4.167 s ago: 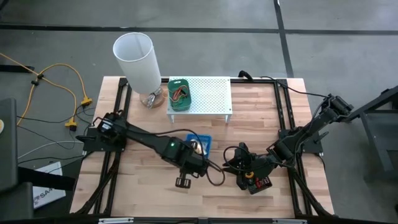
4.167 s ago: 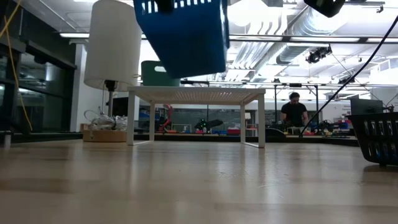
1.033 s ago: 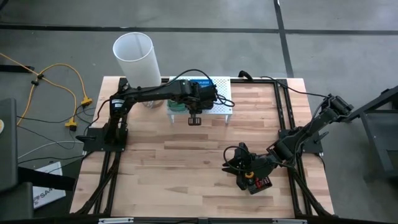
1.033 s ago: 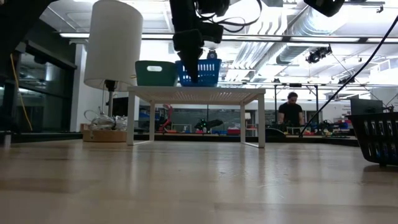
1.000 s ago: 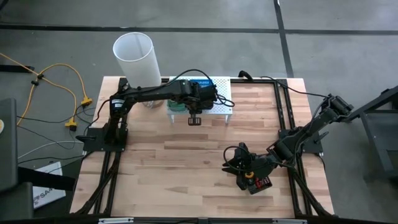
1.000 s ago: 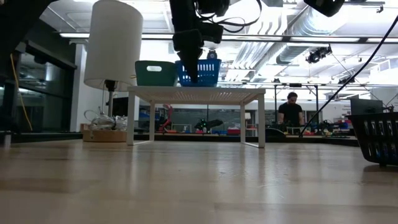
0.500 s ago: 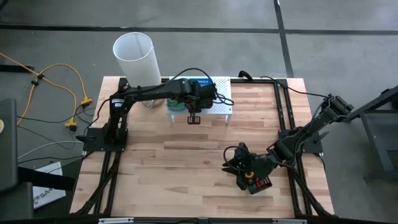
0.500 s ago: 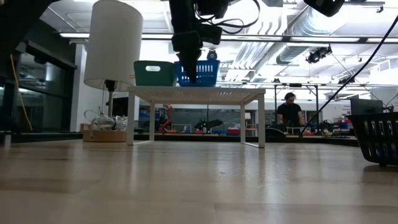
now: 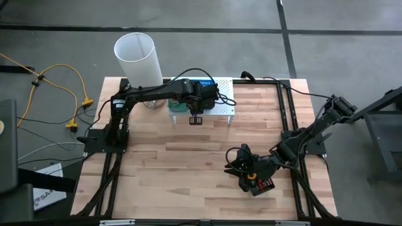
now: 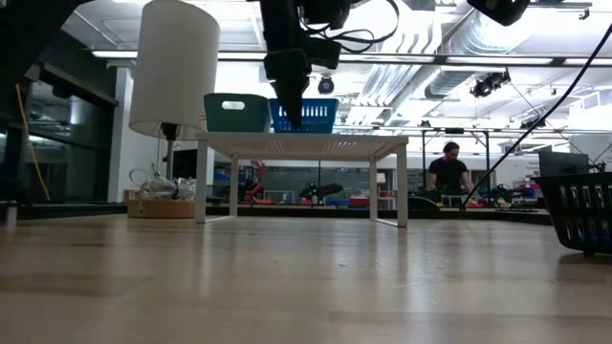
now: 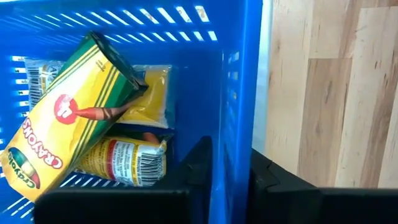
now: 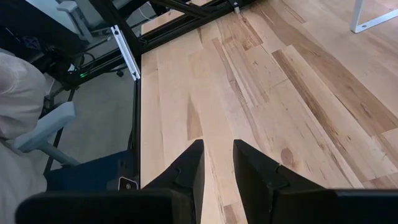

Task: Pick & Place Office Desk Supplies
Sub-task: Put the blue bin with yellow crayon box on the shelf

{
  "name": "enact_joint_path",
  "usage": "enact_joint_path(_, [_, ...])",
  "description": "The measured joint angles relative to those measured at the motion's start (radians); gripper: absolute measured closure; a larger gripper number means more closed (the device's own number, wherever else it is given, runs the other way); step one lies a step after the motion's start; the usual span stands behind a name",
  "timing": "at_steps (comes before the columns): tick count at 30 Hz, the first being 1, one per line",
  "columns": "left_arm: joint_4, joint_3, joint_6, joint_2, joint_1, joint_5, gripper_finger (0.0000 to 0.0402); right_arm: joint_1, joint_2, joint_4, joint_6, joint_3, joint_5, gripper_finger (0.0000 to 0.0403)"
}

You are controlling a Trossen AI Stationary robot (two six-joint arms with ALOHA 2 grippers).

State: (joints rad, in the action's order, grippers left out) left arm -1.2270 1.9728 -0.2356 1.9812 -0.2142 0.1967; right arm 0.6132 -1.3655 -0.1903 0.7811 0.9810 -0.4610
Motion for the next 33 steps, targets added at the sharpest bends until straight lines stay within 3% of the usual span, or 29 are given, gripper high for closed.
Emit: enact_joint_path(33, [0.009,0.003,-0.021,-0.044,0.004,0.008,0.0347,0.000,0.000,0.000,0.000,0.000,0.000,0.0330])
